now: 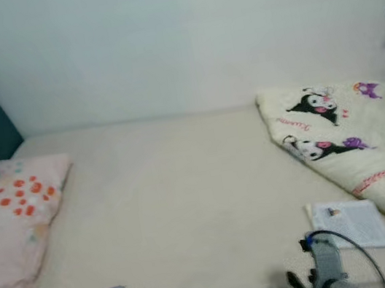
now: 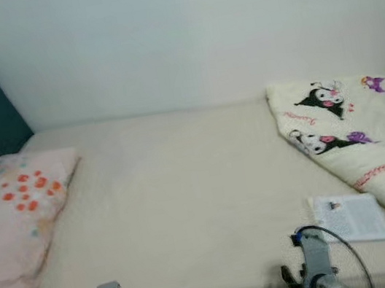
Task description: Clean up the room
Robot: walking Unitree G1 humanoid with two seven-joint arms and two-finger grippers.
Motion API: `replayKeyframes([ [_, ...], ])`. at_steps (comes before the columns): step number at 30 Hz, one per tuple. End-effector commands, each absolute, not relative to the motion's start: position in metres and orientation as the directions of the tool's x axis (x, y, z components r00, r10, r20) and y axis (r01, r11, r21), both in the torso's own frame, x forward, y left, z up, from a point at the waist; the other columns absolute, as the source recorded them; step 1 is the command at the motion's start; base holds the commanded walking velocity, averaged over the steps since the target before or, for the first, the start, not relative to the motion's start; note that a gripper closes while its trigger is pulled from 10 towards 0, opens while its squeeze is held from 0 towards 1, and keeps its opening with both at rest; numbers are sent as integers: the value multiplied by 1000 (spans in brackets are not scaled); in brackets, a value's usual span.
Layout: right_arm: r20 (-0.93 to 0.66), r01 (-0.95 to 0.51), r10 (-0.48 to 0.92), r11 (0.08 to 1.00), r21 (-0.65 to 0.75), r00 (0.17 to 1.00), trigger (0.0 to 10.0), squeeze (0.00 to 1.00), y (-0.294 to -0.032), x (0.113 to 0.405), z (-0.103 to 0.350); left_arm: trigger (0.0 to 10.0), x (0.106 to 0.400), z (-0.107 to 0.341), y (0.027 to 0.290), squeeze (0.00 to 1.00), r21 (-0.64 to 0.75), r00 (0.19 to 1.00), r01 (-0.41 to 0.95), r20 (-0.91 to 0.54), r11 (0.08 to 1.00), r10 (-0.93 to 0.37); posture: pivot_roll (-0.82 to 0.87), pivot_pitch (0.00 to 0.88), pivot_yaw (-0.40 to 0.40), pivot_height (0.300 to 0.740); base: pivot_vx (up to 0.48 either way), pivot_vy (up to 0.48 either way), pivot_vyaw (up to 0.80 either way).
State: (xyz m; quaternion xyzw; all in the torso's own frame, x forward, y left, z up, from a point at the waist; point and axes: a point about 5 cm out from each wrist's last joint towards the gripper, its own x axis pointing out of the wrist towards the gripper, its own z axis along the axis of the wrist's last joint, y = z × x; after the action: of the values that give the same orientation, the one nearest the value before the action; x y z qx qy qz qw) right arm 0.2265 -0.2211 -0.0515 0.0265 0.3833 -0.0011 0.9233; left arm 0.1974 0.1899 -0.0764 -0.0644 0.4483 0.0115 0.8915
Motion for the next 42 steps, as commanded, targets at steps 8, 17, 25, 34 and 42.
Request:
replayKeyframes([
  [8,-688,38,12,998,58,726,10000,0,-222,228,-50,10000,221,-63,187,0,-130,662,-45,-747,990,-68,-38,7,-8,740,0,-480,0],
  [17,-663,41,8,997,59,748,10000,0,-223,235,-44,10000,233,-55,179,0,-158,696,-28,-712,987,-94,-42,12,-7,740,0,-480,0],
  [25,-639,49,0,997,58,769,10000,0,-225,242,-38,10000,239,-52,176,0,-172,710,-23,-696,985,-105,-46,21,-6,740,0,-480,0],
  [34,-611,53,-12,997,48,791,10000,0,-228,252,-31,10000,243,-49,176,0,-183,723,-25,-682,983,-109,-46,28,-3,740,0,-480,0],
  [42,-565,63,-20,996,56,825,10000,0,-231,264,-20,10000,253,-41,180,0,-174,761,-56,-645,983,-71,-44,35,-1,740,0,-60,0],
])
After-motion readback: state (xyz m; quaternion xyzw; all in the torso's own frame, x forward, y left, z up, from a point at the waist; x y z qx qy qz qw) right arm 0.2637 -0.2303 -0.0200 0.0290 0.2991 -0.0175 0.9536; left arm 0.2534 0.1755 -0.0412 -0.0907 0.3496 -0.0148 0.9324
